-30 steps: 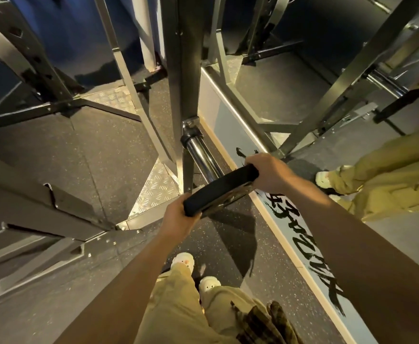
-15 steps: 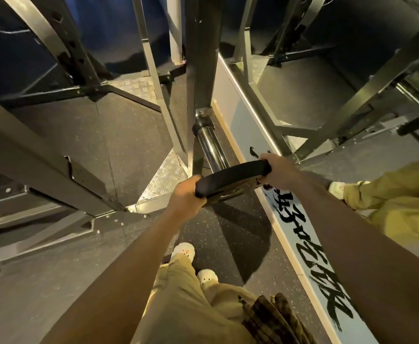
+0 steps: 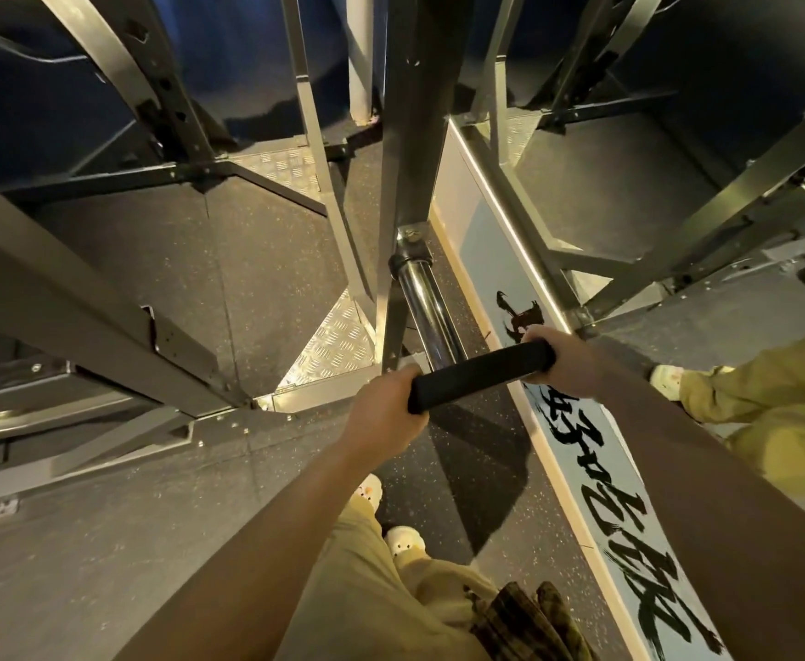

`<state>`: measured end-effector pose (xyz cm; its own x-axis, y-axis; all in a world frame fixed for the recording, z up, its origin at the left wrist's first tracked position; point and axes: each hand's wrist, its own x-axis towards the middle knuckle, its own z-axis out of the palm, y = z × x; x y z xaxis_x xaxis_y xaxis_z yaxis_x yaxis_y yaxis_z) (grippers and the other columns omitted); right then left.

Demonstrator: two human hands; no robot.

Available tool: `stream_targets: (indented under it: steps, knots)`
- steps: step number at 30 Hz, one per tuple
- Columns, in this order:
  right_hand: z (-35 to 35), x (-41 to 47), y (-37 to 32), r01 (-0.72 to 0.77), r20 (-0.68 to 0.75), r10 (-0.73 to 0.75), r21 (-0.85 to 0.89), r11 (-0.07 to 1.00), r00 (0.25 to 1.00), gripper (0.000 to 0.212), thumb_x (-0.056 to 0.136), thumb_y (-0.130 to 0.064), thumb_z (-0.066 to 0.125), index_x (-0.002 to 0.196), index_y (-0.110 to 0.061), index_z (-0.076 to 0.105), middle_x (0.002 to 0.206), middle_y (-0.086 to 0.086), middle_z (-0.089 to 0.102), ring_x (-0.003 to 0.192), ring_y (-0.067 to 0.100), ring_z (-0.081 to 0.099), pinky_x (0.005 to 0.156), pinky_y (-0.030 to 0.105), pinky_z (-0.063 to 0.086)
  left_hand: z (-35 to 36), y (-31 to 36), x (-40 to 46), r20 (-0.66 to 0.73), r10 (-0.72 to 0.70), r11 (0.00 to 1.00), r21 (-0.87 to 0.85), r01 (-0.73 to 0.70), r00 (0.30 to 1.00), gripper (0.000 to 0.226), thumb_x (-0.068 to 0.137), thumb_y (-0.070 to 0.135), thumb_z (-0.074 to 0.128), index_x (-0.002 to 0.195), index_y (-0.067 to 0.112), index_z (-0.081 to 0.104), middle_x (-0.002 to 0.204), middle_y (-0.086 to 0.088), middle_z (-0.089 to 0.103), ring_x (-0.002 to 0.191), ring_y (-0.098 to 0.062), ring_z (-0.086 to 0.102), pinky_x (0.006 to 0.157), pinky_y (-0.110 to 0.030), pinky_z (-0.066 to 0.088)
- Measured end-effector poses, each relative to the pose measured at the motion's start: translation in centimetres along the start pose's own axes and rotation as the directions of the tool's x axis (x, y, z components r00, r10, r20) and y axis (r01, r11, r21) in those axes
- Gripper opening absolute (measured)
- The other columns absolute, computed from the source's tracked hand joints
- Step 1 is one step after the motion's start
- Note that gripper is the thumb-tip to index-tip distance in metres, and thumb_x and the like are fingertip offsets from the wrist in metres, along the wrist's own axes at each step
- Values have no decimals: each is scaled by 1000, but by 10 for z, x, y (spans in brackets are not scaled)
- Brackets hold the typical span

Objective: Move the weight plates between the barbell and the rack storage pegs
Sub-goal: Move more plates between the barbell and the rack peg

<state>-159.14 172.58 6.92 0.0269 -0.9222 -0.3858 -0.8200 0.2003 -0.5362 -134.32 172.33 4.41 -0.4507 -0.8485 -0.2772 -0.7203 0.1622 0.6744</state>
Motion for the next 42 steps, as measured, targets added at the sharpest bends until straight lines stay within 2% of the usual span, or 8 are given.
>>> stream_targets:
  steps: [4, 11, 15, 22, 31, 36, 39, 42]
  knots:
    - [12, -11, 0, -41, -84, 43, 25, 999, 996, 23, 79, -3, 73, 89, -12, 55, 83, -2, 55, 81, 8, 49, 72, 9, 33, -6, -3, 4, 33, 14, 1000, 15, -14, 999, 24, 86, 10, 64, 108, 16, 58, 94, -4, 65, 89, -17, 60, 73, -22, 44]
    - [11, -7, 7, -55, -39, 57, 49, 997, 998, 27, 78, -1, 72, 92, -14, 54, 81, -8, 53, 84, 13, 52, 79, 23, 41, 1, 3, -3, 4, -21, 999, -40, 21, 1000, 29, 86, 9, 65, 112, 17, 58, 96, 1, 63, 90, -13, 57, 75, -18, 40]
    - [23, -12, 28, -12, 107, 13, -8, 1000, 994, 30, 75, 0, 73, 90, -20, 56, 89, -10, 54, 87, 3, 51, 89, 29, 44, 37, 7, -34, 41, -88, 995, -39, 89, 995, 33, 86, 15, 66, 117, 22, 57, 104, 2, 66, 92, -9, 58, 83, -20, 44]
    - [115, -65, 63, -278, 448, 212, 87, 957, 869, 28, 74, -2, 69, 93, -21, 60, 94, 4, 65, 88, 15, 64, 85, 39, 55, 74, -31, -82, 231, -270, 960, -11, 280, 935, 25, 83, 15, 63, 102, 30, 56, 92, 10, 59, 88, -7, 54, 83, -22, 47]
    - [166, -47, 1, 68, 466, -88, 59, 996, 881, 24, 75, -9, 72, 85, -26, 58, 89, -8, 62, 91, 8, 60, 92, 37, 46, 71, -70, -175, 107, -473, 876, -55, 480, 875, 27, 86, 24, 65, 112, 27, 56, 105, 5, 64, 92, -10, 58, 83, -22, 48]
    - [218, -29, -85, 263, 597, -219, 14, 965, 772, 20, 79, -14, 72, 94, -19, 60, 97, -6, 60, 94, 13, 56, 87, 32, 43, 29, -123, -251, -18, -517, 853, -95, 514, 856, 24, 74, 23, 69, 92, 30, 56, 88, 4, 66, 86, -18, 64, 74, -33, 52]
    - [272, -26, -149, 416, 696, -242, -90, 905, 676, 62, 73, -35, 76, 124, -9, 53, 112, -3, 52, 105, 14, 49, 85, 27, 37, 5, -160, -315, -49, -575, 816, -110, 567, 817, 24, 66, 26, 63, 81, 32, 45, 79, 4, 62, 78, -23, 62, 67, -37, 51]
    - [332, -31, -208, 504, 735, -251, -141, 852, 630, 67, 76, -32, 77, 134, -13, 47, 133, 2, 52, 119, 19, 50, 90, 26, 36, -7, -197, -375, -107, -623, 781, -149, 607, 775, 21, 71, 22, 65, 83, 25, 48, 78, 7, 55, 77, -20, 60, 62, -31, 42]
